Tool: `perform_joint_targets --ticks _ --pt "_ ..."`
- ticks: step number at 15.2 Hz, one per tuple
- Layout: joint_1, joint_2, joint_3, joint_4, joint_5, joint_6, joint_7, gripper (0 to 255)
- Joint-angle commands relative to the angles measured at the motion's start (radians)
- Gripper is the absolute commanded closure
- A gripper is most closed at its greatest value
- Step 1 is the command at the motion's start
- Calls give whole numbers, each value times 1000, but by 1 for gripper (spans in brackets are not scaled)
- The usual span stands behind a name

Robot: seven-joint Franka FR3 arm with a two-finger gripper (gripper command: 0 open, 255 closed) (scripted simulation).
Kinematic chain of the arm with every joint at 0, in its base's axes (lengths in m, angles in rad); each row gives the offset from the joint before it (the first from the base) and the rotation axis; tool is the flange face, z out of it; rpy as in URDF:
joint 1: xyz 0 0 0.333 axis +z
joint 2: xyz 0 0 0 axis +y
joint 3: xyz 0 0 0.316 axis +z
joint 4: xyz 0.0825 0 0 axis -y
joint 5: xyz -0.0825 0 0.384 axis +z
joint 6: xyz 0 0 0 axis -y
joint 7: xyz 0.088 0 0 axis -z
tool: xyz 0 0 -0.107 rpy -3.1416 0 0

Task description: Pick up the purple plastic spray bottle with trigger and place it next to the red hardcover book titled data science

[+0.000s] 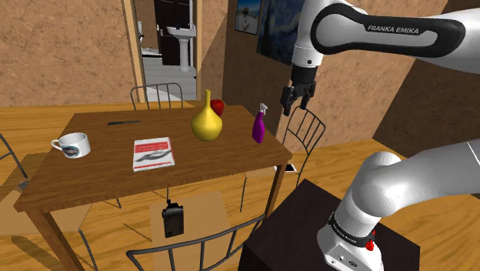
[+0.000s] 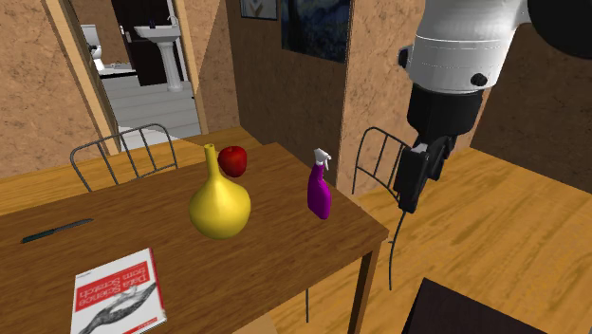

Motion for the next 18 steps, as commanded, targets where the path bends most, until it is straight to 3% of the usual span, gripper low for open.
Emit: perform_joint_targets --ticks 1,10,18 --pt "0 0 0 0 0 0 0 0" --pt "-40 106 -131 -148 -90 362 -132 0" --pt "-56 322 -258 -166 -121 693 -256 0"
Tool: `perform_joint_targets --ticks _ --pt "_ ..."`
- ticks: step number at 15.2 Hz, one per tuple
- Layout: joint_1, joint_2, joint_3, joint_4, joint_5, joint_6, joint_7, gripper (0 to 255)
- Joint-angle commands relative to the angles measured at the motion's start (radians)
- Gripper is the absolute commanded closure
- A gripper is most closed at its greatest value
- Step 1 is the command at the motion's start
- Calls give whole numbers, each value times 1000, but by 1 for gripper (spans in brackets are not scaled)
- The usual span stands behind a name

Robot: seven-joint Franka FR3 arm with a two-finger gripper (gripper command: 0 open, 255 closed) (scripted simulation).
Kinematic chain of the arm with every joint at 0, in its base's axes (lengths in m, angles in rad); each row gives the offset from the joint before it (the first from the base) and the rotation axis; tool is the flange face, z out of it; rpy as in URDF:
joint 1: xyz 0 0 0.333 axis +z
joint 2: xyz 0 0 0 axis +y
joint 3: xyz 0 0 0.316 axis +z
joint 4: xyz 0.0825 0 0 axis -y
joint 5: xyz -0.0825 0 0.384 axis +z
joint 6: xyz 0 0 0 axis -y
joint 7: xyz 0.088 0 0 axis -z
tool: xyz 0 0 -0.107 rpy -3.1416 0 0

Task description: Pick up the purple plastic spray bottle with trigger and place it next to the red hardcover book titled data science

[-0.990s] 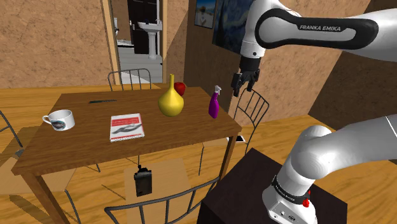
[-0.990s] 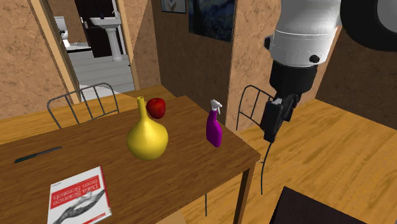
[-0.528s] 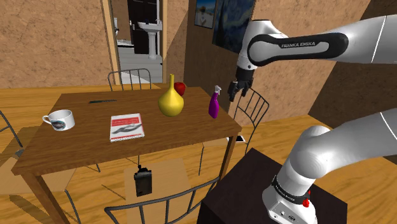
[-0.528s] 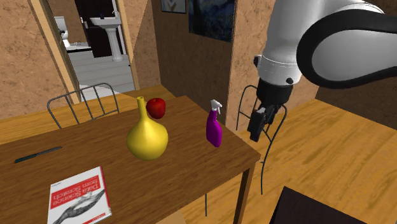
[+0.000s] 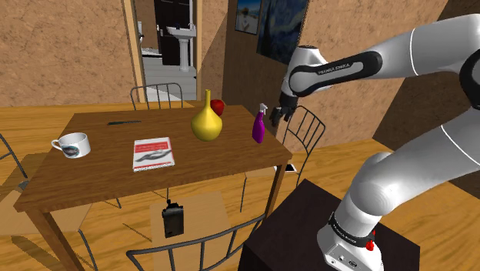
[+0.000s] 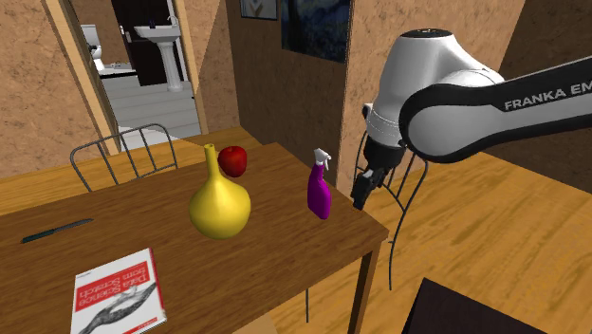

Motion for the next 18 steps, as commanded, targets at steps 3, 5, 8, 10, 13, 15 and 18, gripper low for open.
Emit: perform_joint_targets --ticks 3,5,8,10,13,15,18 --pt "6 141 -67 27 18 165 -79 0" --pt "14 215 -100 50 45 238 -127 0" --pt "32 332 -146 97 118 338 -218 0" --pt "42 414 -171 137 193 395 -296 0" --pt "39 540 -182 211 341 462 -437 0" --pt "19 607 -167 257 427 487 -516 0" --pt "5 650 -149 269 470 514 -547 0"
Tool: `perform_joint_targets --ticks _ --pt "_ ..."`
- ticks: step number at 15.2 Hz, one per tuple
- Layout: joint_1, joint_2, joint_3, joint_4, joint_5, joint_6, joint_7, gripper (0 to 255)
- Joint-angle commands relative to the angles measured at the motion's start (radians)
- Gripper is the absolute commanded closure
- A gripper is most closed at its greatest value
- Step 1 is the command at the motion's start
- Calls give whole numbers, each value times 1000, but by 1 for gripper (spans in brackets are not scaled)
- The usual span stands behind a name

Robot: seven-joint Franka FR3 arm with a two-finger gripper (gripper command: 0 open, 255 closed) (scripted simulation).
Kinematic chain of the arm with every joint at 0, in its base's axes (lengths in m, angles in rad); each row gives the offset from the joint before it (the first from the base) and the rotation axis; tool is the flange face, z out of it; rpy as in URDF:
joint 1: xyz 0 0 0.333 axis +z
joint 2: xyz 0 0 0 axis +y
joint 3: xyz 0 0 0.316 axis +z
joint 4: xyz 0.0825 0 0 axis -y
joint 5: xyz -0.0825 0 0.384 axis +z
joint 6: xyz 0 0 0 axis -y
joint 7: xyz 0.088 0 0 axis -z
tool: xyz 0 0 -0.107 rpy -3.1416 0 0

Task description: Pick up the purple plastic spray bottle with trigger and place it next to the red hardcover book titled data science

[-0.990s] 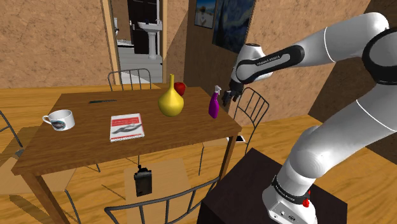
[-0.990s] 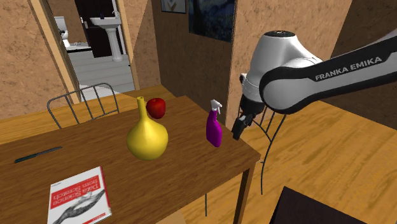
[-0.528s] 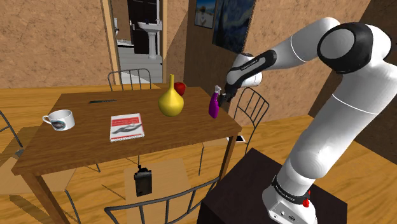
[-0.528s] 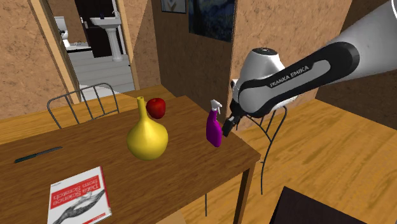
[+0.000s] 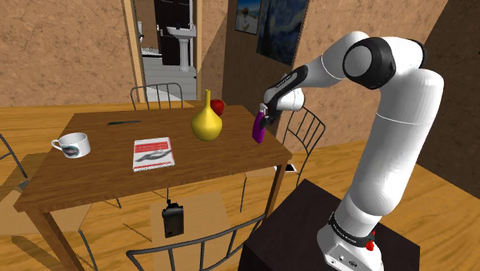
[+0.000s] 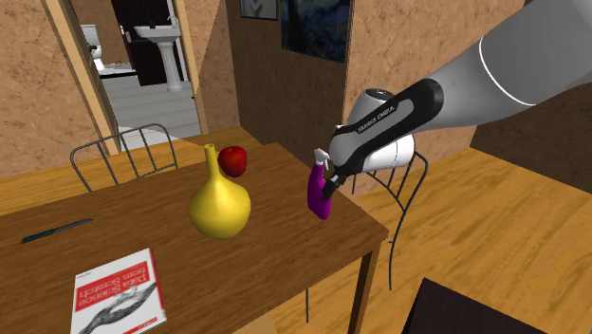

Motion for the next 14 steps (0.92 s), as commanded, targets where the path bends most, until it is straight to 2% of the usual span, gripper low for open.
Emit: perform_joint_targets --ticks 1,5,12,13,14 --pt "-9 34 14 10 36 22 -26 0" --pt "-27 86 39 28 86 51 -62 0" --pt "-27 86 39 28 86 51 -62 0" --pt "-27 86 39 28 86 51 -62 255" --pt "-27 86 39 28 86 51 -62 255"
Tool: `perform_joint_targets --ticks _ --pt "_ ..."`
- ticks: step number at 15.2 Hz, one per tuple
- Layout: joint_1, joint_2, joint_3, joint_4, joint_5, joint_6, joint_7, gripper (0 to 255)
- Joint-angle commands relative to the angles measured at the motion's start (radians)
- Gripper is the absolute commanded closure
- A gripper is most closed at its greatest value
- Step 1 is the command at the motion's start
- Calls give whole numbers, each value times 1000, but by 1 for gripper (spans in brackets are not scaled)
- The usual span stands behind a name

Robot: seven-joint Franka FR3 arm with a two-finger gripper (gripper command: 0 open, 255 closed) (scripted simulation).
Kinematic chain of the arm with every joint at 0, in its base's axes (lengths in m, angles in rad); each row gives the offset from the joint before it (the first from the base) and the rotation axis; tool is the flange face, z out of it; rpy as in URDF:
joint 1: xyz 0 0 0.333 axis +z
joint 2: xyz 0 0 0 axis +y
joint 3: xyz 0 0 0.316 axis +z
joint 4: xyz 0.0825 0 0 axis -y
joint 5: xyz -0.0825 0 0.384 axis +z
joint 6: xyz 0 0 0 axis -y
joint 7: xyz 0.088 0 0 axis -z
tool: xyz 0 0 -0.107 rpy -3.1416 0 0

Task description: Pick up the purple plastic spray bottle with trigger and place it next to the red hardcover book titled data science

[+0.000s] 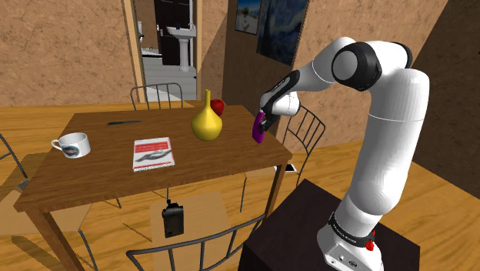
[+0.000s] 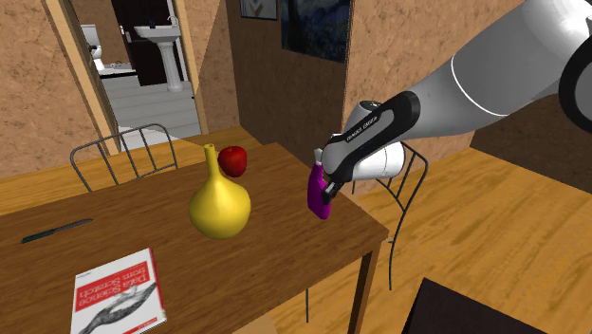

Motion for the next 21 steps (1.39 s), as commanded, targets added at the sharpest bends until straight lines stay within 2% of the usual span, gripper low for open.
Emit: perform_joint_targets --ticks 1,8,21 --pt "0 0 0 0 0 0 0 255" --pt "0 1 0 0 0 0 0 255" --pt "43 -130 -62 32 -152 -147 118 255"
